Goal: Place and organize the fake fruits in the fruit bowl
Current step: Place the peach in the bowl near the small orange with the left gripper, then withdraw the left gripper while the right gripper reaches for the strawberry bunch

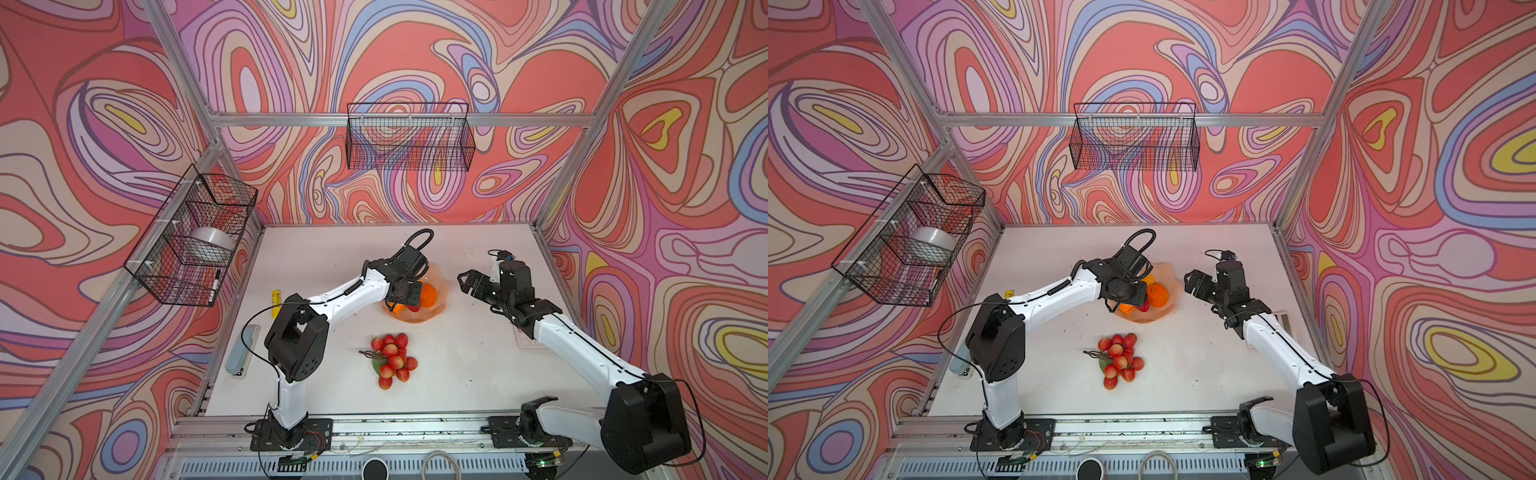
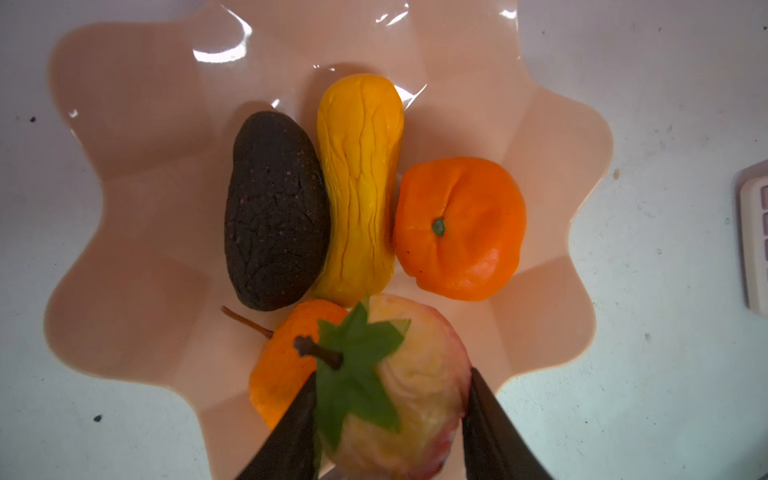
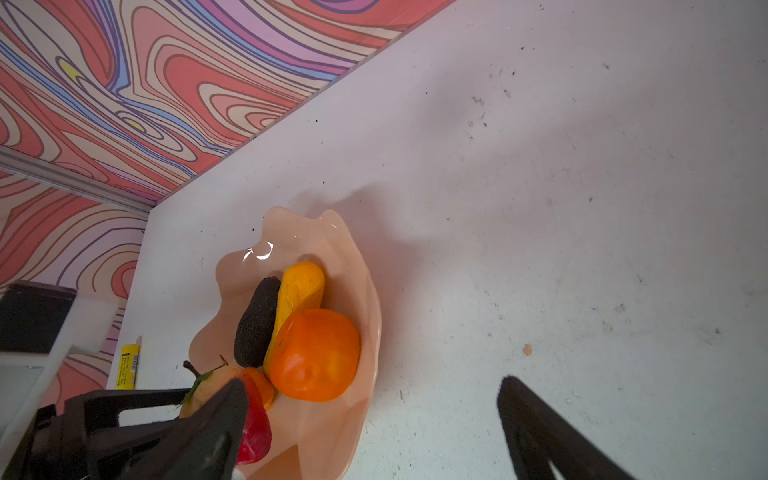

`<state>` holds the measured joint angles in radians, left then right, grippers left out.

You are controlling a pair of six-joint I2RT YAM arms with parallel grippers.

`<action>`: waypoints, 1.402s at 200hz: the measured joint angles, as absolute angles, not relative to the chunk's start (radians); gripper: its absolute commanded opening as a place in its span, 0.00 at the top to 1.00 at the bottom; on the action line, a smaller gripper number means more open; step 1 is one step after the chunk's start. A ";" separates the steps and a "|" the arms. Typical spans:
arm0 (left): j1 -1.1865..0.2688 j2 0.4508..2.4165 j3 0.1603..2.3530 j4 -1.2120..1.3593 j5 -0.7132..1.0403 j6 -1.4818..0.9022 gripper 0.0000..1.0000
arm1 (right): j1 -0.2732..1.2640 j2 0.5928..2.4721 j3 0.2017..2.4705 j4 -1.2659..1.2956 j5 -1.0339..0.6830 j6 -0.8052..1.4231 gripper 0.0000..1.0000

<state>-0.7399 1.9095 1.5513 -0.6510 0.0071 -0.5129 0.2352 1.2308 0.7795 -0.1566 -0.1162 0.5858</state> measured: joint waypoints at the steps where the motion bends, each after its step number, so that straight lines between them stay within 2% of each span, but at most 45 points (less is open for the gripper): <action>1: -0.740 1.909 1.551 -0.651 0.007 -0.514 0.44 | 0.235 1.230 0.780 -0.157 -0.116 0.586 0.02; 100: -0.740 1.903 1.573 -0.615 0.013 -0.550 0.24 | 0.235 1.231 0.787 -0.162 -0.115 0.580 0.02; 116: -0.740 1.877 1.575 -0.607 -0.012 -0.551 0.23 | 0.235 1.231 0.793 -0.171 -0.115 0.567 0.04; 136: -0.740 1.800 1.563 -0.582 -0.070 -0.550 0.20 | 0.235 1.231 0.809 -0.183 -0.121 0.538 0.08; 166: -0.729 1.526 1.433 -0.464 -0.202 -0.530 0.11 | 0.258 1.247 0.882 -0.218 -0.146 0.448 0.10; 182: -0.697 1.368 1.345 -0.407 -0.269 -0.524 0.07 | 0.336 1.284 0.952 -0.240 -0.126 0.379 0.11; 215: -0.549 1.131 1.121 -0.373 -0.326 -0.558 0.00 | 0.598 1.391 1.056 -0.241 -0.146 0.238 0.16; 257: -0.378 0.892 0.769 -0.439 -0.229 -0.678 0.00 | 0.803 1.420 1.034 -0.225 -0.284 0.093 0.18; 280: -0.316 0.775 0.677 -0.481 -0.180 -0.736 0.00 | 0.884 1.472 1.071 -0.243 -0.332 0.027 0.24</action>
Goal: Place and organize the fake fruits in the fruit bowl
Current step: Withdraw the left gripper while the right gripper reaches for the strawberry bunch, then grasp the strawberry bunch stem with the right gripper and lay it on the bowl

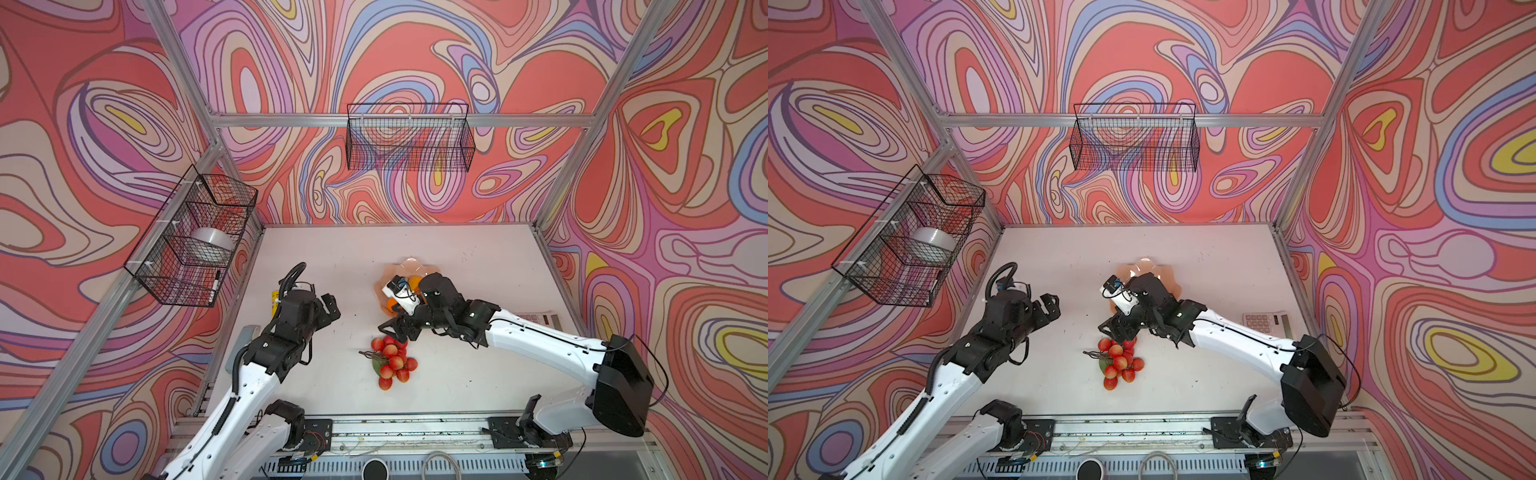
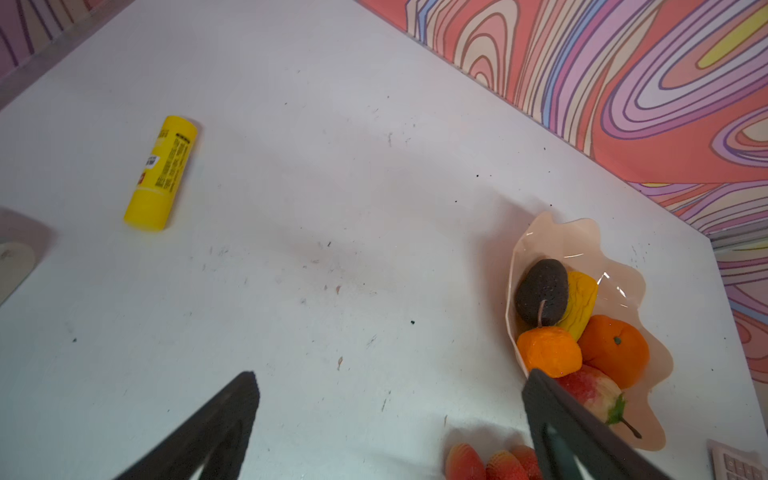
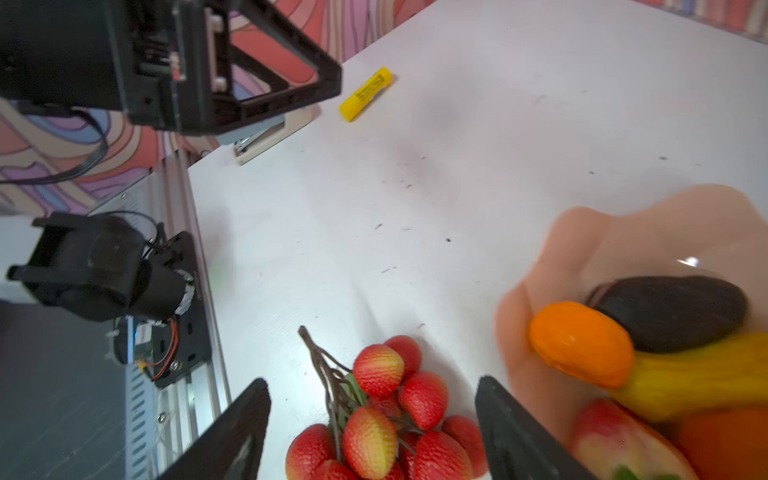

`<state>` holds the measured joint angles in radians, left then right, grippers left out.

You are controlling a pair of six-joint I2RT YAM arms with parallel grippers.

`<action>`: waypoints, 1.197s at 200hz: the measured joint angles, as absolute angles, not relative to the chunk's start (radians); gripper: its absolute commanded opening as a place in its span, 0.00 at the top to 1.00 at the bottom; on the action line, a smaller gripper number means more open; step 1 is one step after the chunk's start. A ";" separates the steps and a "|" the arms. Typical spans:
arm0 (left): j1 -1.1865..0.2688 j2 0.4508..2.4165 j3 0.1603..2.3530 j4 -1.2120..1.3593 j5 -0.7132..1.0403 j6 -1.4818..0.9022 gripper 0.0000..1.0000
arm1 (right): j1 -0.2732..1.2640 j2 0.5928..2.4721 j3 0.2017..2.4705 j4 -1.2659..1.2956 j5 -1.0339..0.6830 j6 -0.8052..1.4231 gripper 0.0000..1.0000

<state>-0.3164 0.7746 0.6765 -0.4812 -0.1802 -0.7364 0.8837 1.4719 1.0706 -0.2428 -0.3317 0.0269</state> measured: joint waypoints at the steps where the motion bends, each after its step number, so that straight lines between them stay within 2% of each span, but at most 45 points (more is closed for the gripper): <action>1: -0.313 0.768 0.673 -0.483 -0.179 -0.738 0.00 | 0.887 1.477 1.074 -0.245 -0.334 0.023 0.24; 30: -0.289 0.694 0.642 -0.491 -0.162 -0.772 0.00 | 0.938 1.559 1.115 -0.270 -0.364 -0.036 0.28; 72: -0.273 0.692 0.641 -0.509 -0.156 -0.775 0.00 | 1.018 1.684 1.189 -0.331 -0.375 -0.101 0.35; 135: -0.266 0.663 0.635 -0.538 -0.154 -0.774 0.00 | 1.042 1.798 1.237 -0.364 -0.363 -0.144 0.42; 184: -0.261 0.641 0.628 -0.546 -0.146 -0.773 0.00 | 1.044 1.874 1.270 -0.376 -0.356 -0.171 0.63; 239: -0.260 0.586 0.599 -0.558 -0.126 -0.770 0.00 | 1.044 1.883 1.299 -0.402 -0.373 -0.180 0.99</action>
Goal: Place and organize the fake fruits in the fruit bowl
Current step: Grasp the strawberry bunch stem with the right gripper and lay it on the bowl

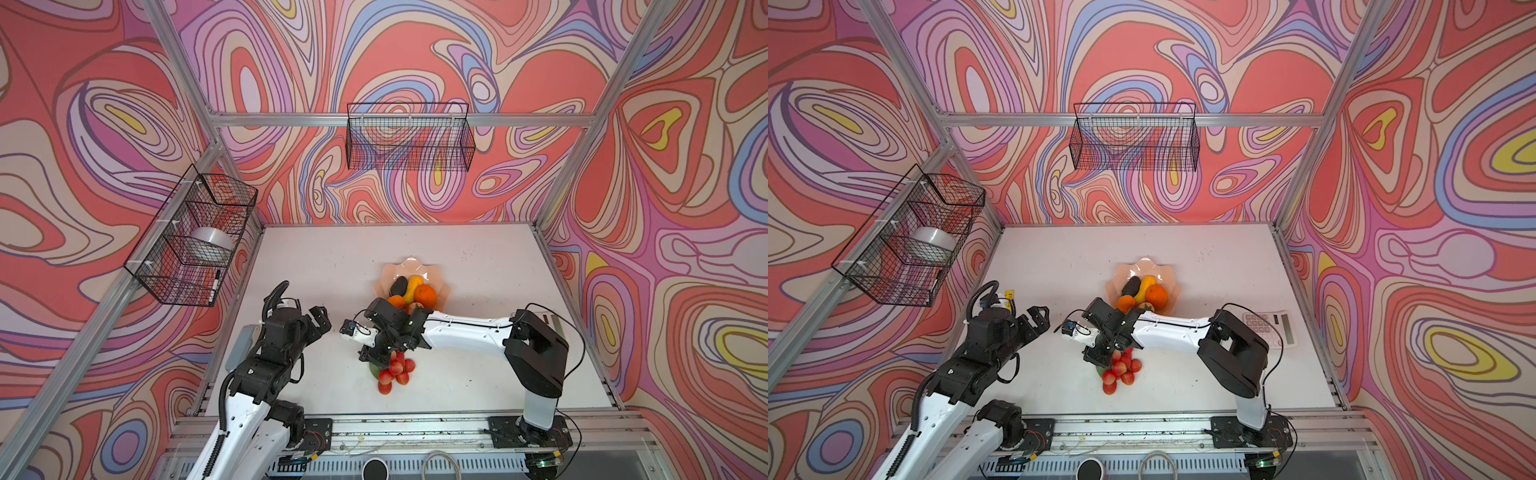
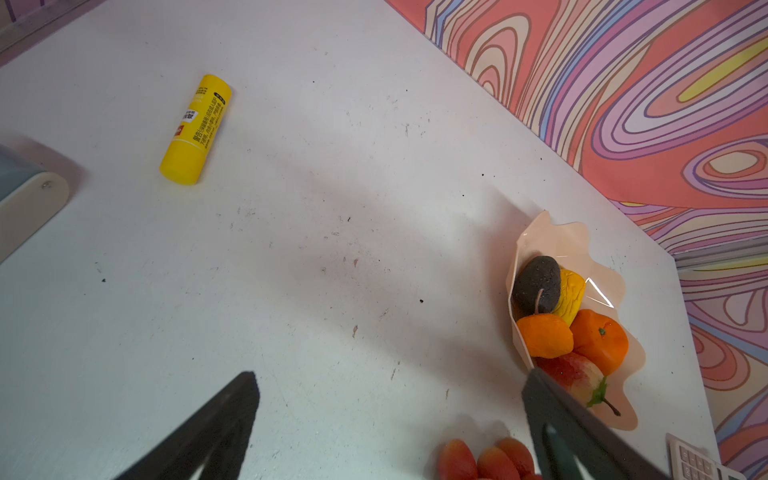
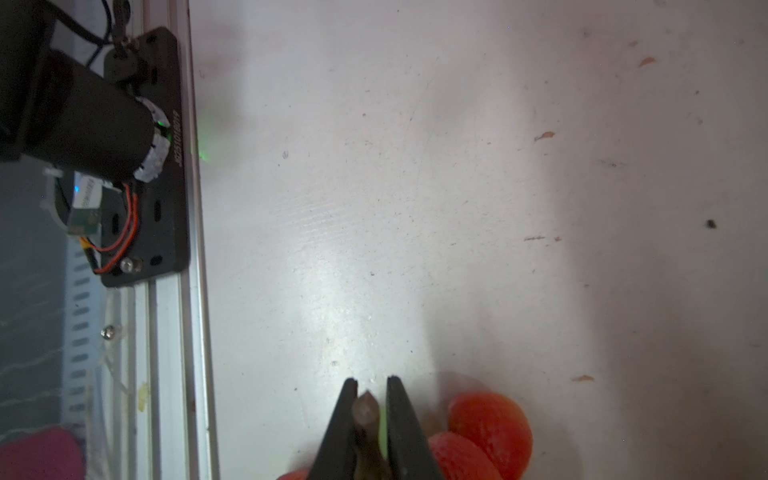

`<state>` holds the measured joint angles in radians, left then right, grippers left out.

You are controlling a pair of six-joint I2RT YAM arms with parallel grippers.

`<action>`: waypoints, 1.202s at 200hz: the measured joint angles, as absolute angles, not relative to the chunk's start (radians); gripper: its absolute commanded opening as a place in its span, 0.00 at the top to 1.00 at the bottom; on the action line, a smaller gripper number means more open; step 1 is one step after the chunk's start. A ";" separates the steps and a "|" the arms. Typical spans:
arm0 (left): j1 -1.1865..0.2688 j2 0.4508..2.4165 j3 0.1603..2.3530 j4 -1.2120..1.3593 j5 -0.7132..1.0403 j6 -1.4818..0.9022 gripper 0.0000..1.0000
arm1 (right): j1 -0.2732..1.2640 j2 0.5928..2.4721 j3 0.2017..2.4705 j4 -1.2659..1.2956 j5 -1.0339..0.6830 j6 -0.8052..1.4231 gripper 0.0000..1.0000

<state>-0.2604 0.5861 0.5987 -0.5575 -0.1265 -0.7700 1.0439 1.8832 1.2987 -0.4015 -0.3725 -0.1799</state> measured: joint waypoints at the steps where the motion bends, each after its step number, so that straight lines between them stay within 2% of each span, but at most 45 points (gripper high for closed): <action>1: -0.260 0.585 0.598 -0.558 -0.126 -0.770 0.00 | 1.044 1.883 1.299 -0.401 -0.374 -0.181 0.99; 38: -0.260 0.556 0.591 -0.514 -0.035 -0.731 0.00 | 1.042 1.864 1.308 -0.408 -0.408 -0.138 1.00; 66: -0.260 0.521 0.572 -0.419 0.089 -0.702 0.00 | 1.004 1.747 1.277 -0.427 -0.438 -0.087 1.00; 102: -0.261 0.502 0.523 -0.237 0.253 -0.701 0.00 | 0.846 1.489 1.271 -0.473 -0.455 -0.023 1.00; 127: -0.261 0.537 0.501 -0.144 0.322 -0.702 0.00 | 0.704 1.410 1.332 -0.551 -0.437 0.006 1.00; 159: -0.260 0.607 0.501 -0.061 0.370 -0.705 0.00 | 0.590 1.470 1.444 -0.619 -0.408 0.030 1.00; 211: -0.260 0.643 0.497 0.020 0.413 -0.715 0.00 | 0.509 1.763 1.679 -0.689 -0.414 0.064 1.00; 240: -0.260 0.618 0.494 0.020 0.410 -0.714 0.00 | 0.471 1.882 1.723 -0.697 -0.437 0.088 1.00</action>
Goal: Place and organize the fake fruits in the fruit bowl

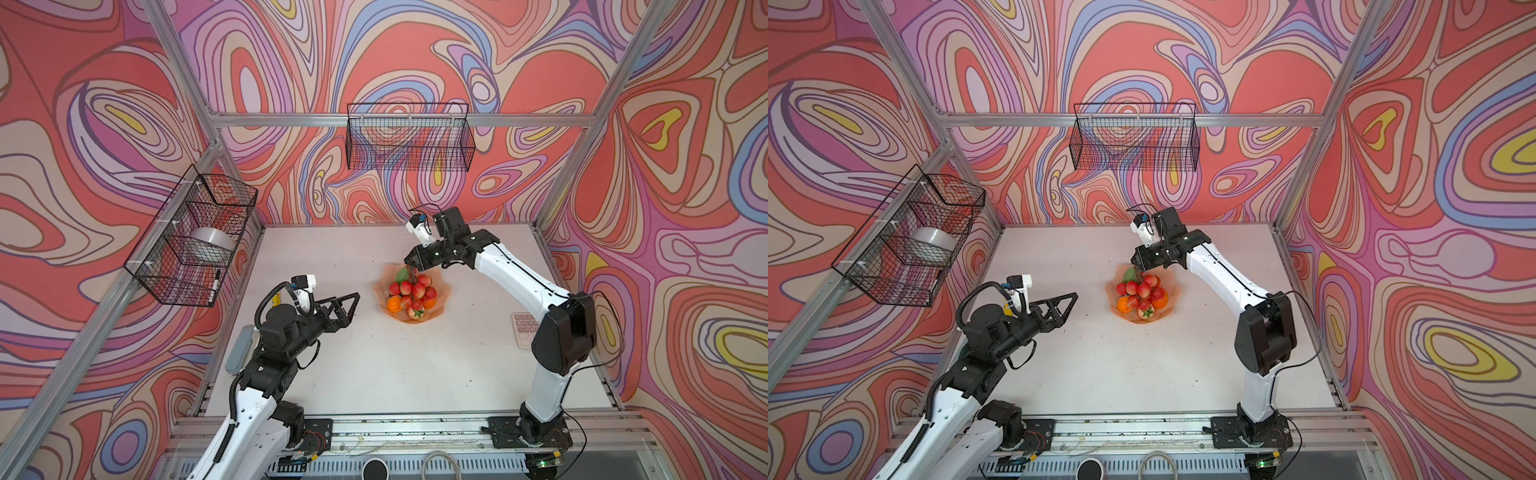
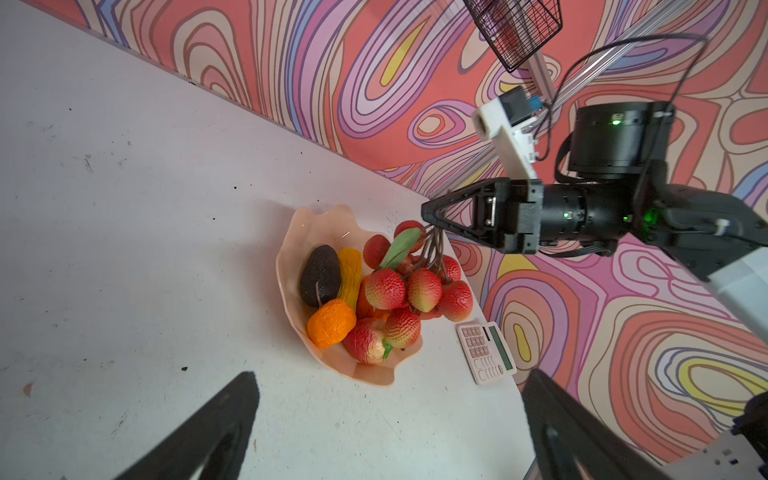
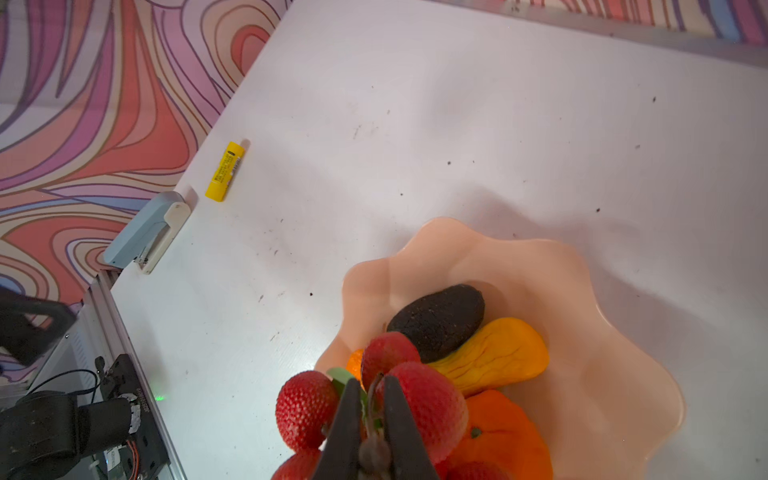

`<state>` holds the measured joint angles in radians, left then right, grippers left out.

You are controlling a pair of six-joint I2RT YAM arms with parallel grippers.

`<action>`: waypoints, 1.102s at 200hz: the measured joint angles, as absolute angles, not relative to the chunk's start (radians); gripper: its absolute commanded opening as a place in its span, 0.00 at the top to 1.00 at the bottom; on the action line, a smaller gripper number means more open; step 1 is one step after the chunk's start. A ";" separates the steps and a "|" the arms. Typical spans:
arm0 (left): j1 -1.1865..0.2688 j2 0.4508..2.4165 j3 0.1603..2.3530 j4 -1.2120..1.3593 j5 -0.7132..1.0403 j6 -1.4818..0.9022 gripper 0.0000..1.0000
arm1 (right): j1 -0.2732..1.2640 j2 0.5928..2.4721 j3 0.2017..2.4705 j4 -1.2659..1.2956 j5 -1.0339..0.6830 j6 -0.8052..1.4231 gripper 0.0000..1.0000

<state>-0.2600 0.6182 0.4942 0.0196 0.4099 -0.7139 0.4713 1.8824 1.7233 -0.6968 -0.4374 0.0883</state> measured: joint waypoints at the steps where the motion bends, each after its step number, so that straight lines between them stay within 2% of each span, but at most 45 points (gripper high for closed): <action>1: -0.260 0.616 0.494 0.019 0.410 -0.714 0.00 | 0.470 1.885 1.724 -0.697 -0.439 0.089 1.00; 42: -0.260 0.590 0.494 0.019 0.395 -0.707 0.00 | 0.426 2.011 1.800 -0.726 -0.498 0.103 1.00; 68: -0.260 0.596 0.494 0.019 0.392 -0.707 0.00 | 0.408 2.044 1.826 -0.726 -0.511 0.117 0.76; 84: -0.260 0.601 0.494 0.019 0.388 -0.707 0.00 | 0.402 2.050 1.833 -0.726 -0.514 0.119 0.56; 120: -0.260 0.606 0.494 0.019 0.382 -0.706 0.00 | 0.400 2.044 1.815 -0.660 -0.505 0.126 0.02; 152: -0.260 0.607 0.494 0.019 0.361 -0.691 0.00 | 0.400 1.960 1.720 -0.587 -0.411 0.143 0.02; 172: -0.260 0.616 0.497 0.003 0.307 -0.672 0.00 | 0.400 1.799 1.541 -0.455 -0.241 0.177 0.02; 195: -0.260 0.625 0.510 -0.036 0.128 -0.619 0.00 | 0.387 1.531 1.252 -0.265 0.010 0.213 0.02; 220: -0.260 0.664 0.487 -0.028 -0.144 -0.512 0.00 | 0.367 1.370 1.061 -0.110 0.245 0.224 0.02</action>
